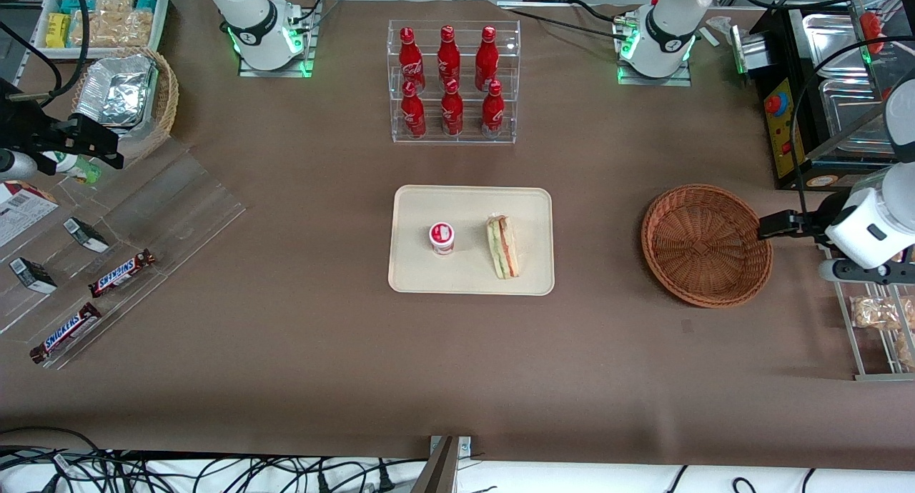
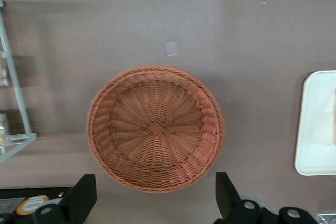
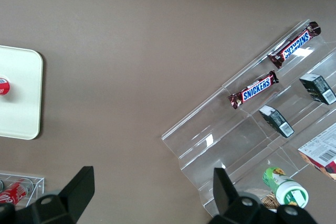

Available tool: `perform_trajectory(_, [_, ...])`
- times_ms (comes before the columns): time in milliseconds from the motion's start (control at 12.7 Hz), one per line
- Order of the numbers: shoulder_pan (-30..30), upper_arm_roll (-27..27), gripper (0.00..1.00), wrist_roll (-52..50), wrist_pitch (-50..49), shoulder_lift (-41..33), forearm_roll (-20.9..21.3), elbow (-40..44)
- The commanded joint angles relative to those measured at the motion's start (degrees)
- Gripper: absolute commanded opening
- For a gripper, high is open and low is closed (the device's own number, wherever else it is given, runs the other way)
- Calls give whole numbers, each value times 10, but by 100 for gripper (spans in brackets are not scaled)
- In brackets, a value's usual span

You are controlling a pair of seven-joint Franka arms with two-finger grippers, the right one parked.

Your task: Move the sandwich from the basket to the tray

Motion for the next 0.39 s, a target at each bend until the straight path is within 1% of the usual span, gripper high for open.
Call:
perform_trajectory(0, [-87, 108, 100, 40, -4, -17, -43, 2])
perform_trajectory(158, [-111, 134, 100, 41, -8, -18, -57, 2])
perform_trajectory(316, [-136, 160, 100, 41, -15, -19, -63, 2])
